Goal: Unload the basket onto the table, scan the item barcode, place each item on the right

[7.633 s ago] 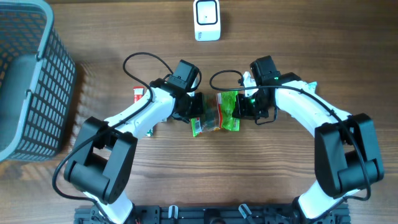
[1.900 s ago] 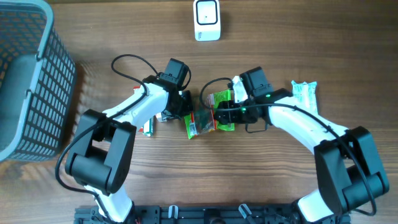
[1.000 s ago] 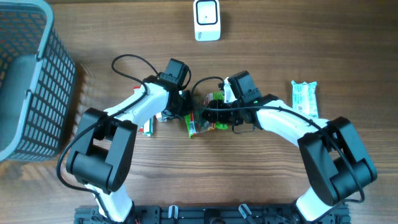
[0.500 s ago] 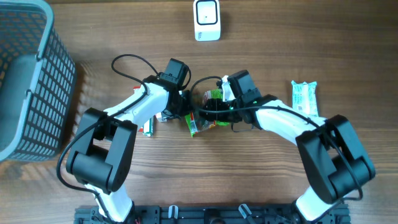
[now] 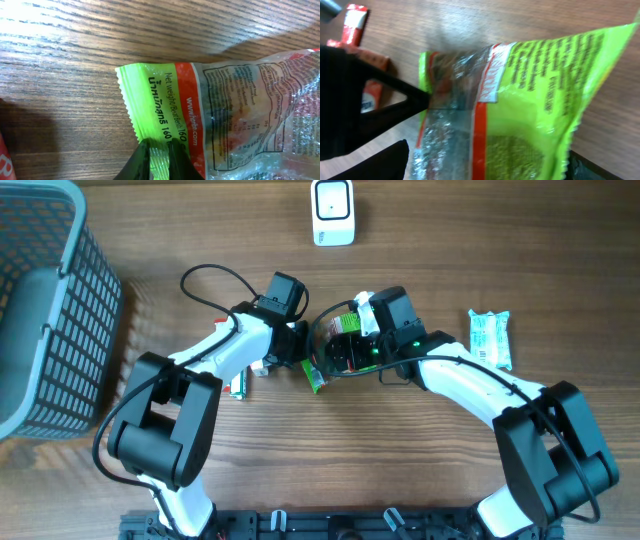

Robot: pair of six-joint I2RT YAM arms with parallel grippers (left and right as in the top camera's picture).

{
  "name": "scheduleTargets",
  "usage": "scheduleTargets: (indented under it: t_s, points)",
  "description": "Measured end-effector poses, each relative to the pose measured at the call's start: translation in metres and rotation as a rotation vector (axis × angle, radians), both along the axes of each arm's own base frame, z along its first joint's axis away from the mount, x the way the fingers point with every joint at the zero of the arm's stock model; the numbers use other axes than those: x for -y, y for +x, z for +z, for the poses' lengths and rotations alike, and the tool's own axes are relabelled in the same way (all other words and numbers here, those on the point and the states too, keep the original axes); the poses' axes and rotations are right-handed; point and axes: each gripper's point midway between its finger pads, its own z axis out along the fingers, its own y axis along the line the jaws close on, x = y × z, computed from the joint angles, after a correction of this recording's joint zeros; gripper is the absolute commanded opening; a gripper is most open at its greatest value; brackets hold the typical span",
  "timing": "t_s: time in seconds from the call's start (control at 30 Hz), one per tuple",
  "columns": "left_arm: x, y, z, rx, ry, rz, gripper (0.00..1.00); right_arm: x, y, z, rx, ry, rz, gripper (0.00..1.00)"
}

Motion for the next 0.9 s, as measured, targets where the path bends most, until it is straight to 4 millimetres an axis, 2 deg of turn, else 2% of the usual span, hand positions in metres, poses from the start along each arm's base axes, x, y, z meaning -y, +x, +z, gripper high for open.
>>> scheduleTargets:
  t_s: [0.07, 0.13, 0.2, 0.27, 0.33, 0.37, 0.4, 0.43, 0.47, 0.5, 0.6, 0.73, 0.9]
  points:
    - [0.000, 0.001, 0.000, 0.008, 0.007, -0.001, 0.11, 0.005, -0.005, -0.005, -0.027, -0.025, -0.004, 0.32]
    - [0.000, 0.003, 0.000, 0.018, 0.012, -0.001, 0.17, 0.014, -0.030, -0.017, -0.158, -0.068, -0.012, 0.29]
    - [-0.001, 0.005, 0.000, 0.025, 0.015, 0.002, 0.17, 0.018, -0.043, -0.021, -0.218, -0.085, -0.005, 0.34]
    - [0.000, 0.006, 0.001, 0.032, 0.013, 0.001, 0.17, 0.020, -0.063, -0.027, -0.292, -0.116, 0.011, 0.44]
    - [0.001, 0.007, 0.001, 0.036, 0.012, 0.001, 0.16, 0.017, -0.069, -0.027, -0.307, -0.116, 0.027, 0.54]
    - [0.000, 0.007, 0.001, 0.036, 0.013, -0.001, 0.17, 0.017, -0.069, -0.026, -0.313, -0.110, 0.025, 0.57]
    - [0.000, 0.007, 0.001, 0.039, 0.015, -0.005, 0.17, 0.018, -0.067, -0.023, -0.323, -0.086, 0.018, 0.65]
    - [-0.001, 0.008, 0.002, 0.042, 0.019, -0.007, 0.13, 0.017, -0.059, -0.017, -0.322, -0.052, 0.010, 0.69]
    - [-0.004, 0.009, 0.003, 0.047, 0.022, -0.003, 0.04, 0.019, -0.050, -0.011, -0.316, -0.025, -0.013, 0.73]
    - [-0.006, 0.011, 0.006, 0.057, 0.022, -0.001, 0.04, 0.021, -0.044, -0.007, -0.314, -0.008, -0.031, 0.77]
    - [-0.008, 0.013, 0.014, 0.071, 0.021, 0.002, 0.04, 0.026, -0.035, -0.003, -0.325, 0.024, -0.092, 0.80]
    - [-0.004, 0.007, 0.014, 0.051, 0.000, -0.029, 0.04, 0.022, -0.028, -0.001, -0.315, 0.052, -0.119, 0.80]
    - [-0.003, 0.000, 0.013, 0.025, -0.008, -0.049, 0.04, 0.022, -0.031, -0.006, -0.332, 0.065, -0.145, 0.79]
